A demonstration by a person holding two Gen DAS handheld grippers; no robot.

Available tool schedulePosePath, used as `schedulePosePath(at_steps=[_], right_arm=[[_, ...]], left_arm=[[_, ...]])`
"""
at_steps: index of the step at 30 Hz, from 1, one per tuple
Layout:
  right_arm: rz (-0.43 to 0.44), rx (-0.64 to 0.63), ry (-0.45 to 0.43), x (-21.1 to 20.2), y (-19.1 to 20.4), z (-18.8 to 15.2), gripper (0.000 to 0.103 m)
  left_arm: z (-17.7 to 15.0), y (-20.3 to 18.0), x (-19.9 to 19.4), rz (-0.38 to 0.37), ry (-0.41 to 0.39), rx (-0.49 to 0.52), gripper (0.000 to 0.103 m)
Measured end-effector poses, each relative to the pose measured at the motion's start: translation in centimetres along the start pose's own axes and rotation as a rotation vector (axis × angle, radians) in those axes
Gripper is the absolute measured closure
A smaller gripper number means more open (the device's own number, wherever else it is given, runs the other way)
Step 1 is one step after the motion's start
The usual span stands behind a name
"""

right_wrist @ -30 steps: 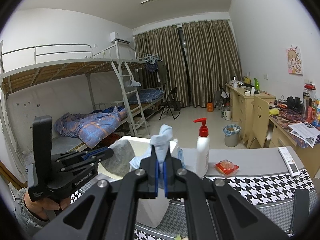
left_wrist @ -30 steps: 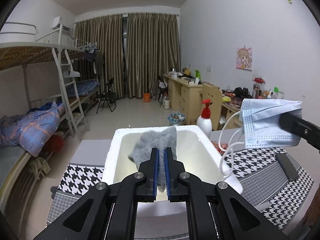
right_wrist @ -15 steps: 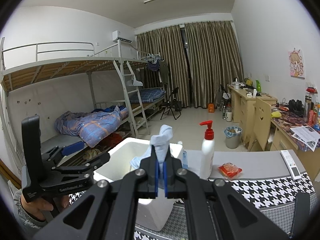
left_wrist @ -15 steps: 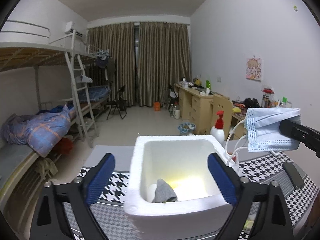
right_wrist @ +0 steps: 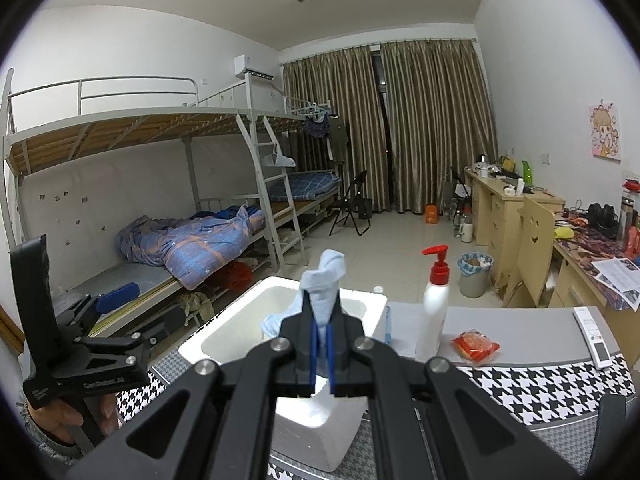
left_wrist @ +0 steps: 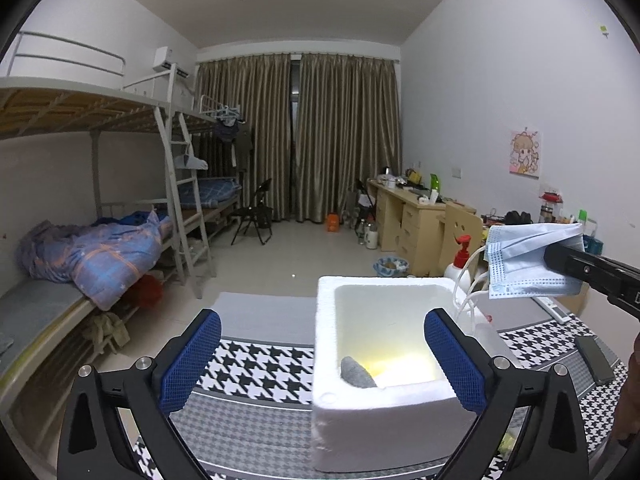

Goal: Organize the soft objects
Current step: 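Lower the blue mask into the foam box and open the right tool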

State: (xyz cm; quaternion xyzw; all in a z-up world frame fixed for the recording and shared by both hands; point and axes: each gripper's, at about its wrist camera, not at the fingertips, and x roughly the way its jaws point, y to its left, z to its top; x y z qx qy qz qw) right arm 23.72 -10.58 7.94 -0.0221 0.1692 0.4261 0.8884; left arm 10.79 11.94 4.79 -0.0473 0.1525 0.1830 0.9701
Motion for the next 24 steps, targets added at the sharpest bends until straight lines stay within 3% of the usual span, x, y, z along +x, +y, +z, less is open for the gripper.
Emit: schedulePosePath(at_steps=[24], right_arm=[[0.042,0.007,0.094,3.5,1.7,-0.2,0.097]], left_arm=[[-1.4,2.2,-1.7,0.025,0.000,-0.028,0.001]])
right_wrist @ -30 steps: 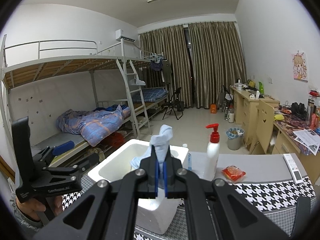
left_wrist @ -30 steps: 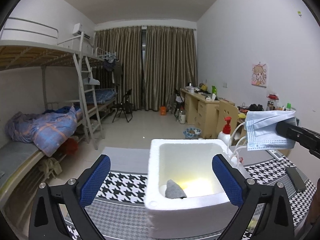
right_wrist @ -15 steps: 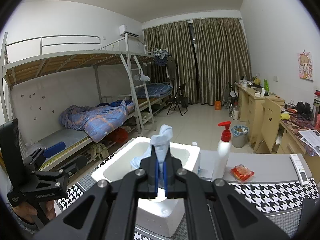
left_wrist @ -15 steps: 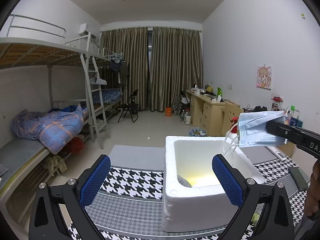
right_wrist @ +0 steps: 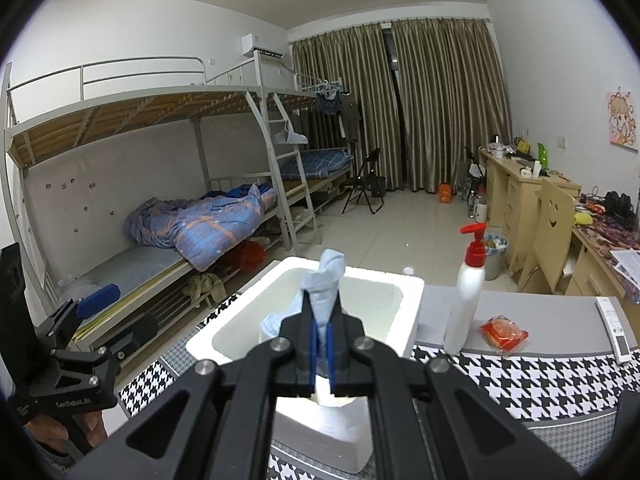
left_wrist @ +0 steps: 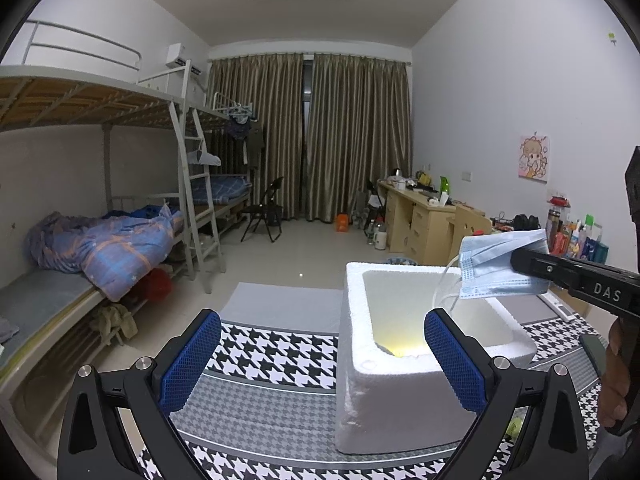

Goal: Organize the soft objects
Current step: 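Lower the blue mask into the foam box and open the right tool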

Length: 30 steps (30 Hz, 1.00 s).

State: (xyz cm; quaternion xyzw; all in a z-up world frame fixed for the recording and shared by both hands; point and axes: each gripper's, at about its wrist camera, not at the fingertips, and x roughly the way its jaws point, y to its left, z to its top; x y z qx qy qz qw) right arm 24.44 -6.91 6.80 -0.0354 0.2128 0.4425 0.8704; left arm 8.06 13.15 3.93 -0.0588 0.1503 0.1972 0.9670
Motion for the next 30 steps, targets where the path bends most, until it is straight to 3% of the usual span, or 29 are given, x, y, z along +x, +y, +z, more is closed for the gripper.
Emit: schedulePosePath(at_steps=[14,21,23,27,30], right_arm=[[0.016,0.009,0.066,2.0,0.9,-0.5,0.097],[0.028,0.006,0.118,3.5,1.6,-0.9,0.089],[0.033,0.019,0.137,3.9,1.6,-1.1,0.084],[0.057,0.049,0.133,3.8,1.4,-1.2,0.044],[0.053,0.033,0.126,3.5,1.6,-1.3,0.038]], left_arm=[[-0.7,0.5,0.0,0.019,0.004,-0.028,0.001],[-1.3,0.8,-0.1,0.019,0.011,-0.038,0.001],[-1.4,0.9,-0.1,0.017,0.014,-0.038,0.001],[-1.4,0.9,-0.1,0.016,0.015,-0.042,0.001],[-1.4,1.1,-0.1,0.018,0.014,-0.042,0.001]])
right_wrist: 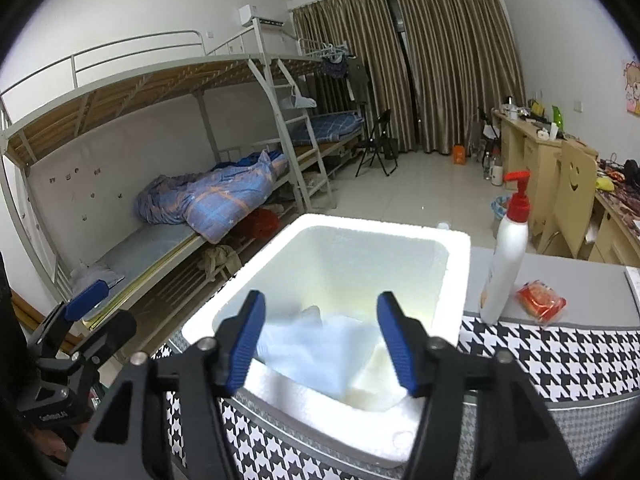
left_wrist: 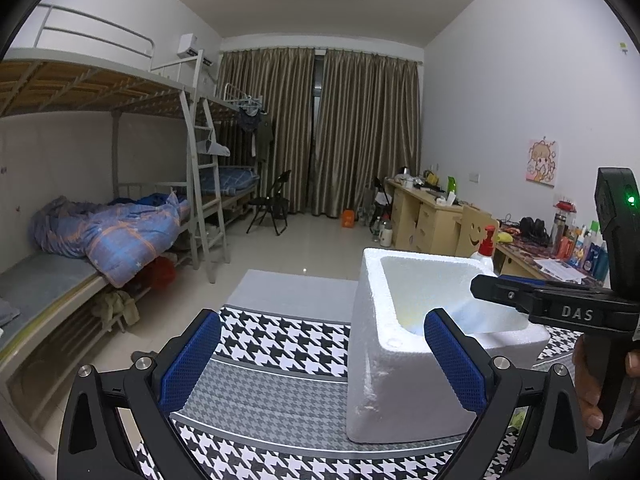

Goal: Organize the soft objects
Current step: 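Lower the blue mask into the foam box and open the right tool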

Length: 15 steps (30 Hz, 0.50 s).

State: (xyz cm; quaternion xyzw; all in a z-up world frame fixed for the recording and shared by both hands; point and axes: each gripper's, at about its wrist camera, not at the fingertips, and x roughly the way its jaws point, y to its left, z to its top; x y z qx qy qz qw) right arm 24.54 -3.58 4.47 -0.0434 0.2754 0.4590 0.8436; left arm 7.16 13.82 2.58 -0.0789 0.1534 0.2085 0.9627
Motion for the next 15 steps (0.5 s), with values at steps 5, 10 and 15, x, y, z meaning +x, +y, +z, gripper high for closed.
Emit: schedulePosePath(at_steps=[5,10,15], right_arm=[[-0.004,-0.014,-0.004,-0.4,0.2,-0.1,0.036],[-0.004,-0.018,-0.024,-1.3,0.1,-0.3,0.030],[-0.003,-0.034,-0.046,-1.9,-0.1,-0.4,0.020]], left_arm=[[0.0,0.3,0.1,-0.003,0.002,-0.001,0.001],[-0.1,0.0,-0.1,-0.008,0.001,0.007,0.001],[-0.1,-0.4,-0.6,-0.020,-0.005,0.013,0.001]])
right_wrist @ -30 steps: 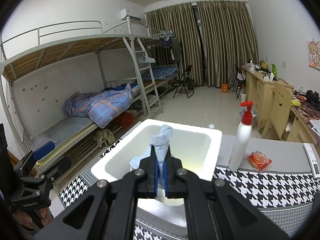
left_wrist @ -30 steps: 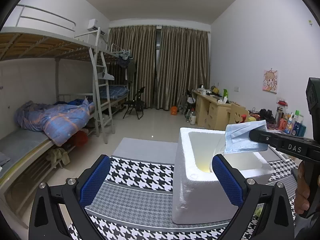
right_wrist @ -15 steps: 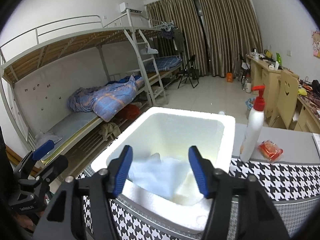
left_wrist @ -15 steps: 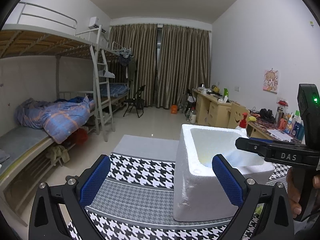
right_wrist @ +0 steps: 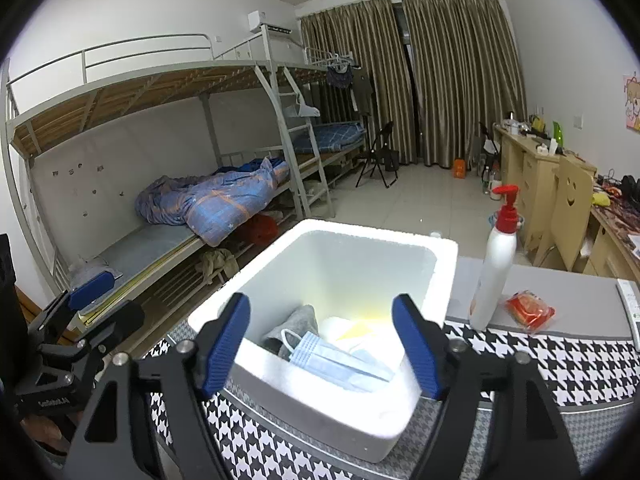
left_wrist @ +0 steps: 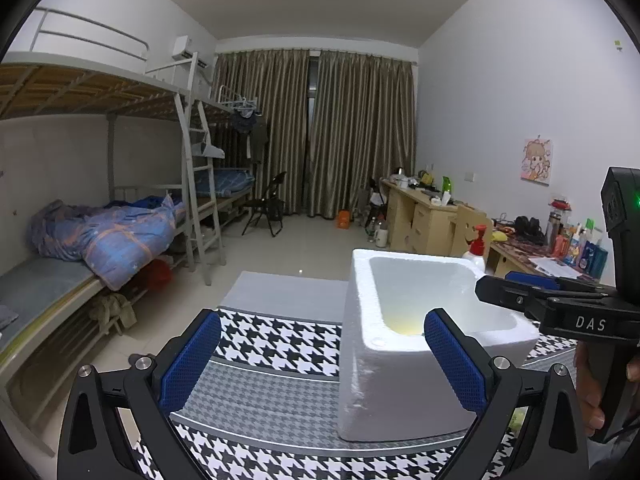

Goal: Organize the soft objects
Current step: 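Lower the blue mask into the foam box and open the right tool, then withdraw both tools from the box back over the table runner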

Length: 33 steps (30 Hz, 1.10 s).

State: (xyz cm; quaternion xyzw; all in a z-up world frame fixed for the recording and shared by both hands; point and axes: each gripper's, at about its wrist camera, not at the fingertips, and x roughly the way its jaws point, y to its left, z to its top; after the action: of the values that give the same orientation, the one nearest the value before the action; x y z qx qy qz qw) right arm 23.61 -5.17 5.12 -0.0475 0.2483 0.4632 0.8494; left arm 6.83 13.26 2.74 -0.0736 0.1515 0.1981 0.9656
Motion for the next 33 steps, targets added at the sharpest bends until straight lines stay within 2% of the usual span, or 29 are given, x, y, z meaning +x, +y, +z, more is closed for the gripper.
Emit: schedulePosePath(at_steps=[8,12,33], right_arm=[[-0.011,-0.027,-0.019,-0.8,0.3,-0.1,0.016],[-0.022,-0.012,-0.050,-1.9,-0.3,-0.4,0.009],[-0.095,0.027,-0.137,-6.9,-2.7,-3.0,0.008]], left_arm=[[0.0,-0.7,-0.8,-0.027,-0.002,0.012,0.001],[-0.2,-1.1,-0.9,-0.036,0.003,0.012,0.001],[-0.7,-5.0,-2.3,-0.138,-0.006,0.063,0.001]])
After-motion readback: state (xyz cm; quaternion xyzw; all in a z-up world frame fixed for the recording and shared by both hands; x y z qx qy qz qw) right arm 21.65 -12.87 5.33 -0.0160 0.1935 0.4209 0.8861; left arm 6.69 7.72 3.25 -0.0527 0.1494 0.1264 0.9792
